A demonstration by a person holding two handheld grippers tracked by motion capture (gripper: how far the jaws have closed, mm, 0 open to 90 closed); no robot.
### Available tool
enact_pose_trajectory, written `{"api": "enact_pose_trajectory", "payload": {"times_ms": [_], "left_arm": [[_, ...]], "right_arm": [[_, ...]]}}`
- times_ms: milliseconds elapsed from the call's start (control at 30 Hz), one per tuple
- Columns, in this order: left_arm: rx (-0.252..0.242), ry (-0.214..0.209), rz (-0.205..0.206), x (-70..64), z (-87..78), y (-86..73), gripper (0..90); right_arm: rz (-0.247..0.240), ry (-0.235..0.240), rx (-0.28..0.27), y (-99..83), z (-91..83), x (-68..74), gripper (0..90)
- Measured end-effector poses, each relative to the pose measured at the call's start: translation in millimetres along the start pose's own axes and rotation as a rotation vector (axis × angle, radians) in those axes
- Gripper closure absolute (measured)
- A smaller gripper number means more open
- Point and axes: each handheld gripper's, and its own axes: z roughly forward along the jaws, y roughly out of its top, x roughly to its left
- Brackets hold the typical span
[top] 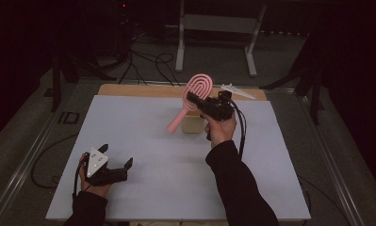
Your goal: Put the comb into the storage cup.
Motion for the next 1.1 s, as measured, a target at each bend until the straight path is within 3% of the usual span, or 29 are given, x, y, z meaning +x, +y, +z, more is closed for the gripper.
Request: {"api": "enact_pose_trajectory", "payload": {"times_ms": [333,533,1100], "left_arm": [[-0.001,-0.001,0.0,-0.3,-0.1,0.1,0.2],[-0.001,-0.002,0.0,-0.6,0.1,0.0,0.2],[-0.002,-0.001,0.002,-0.6,0.0,0.0,0.2]], "right_arm": [[0.002,-0.021,-0.014,7.6,0.4,-4.0,63.7],[0.031,-0.028,-0.026,9.0,0.6,-9.8,63.7],[0.022,-0.06,-0.048,19.2,2.6,-18.0,63.7]]}}
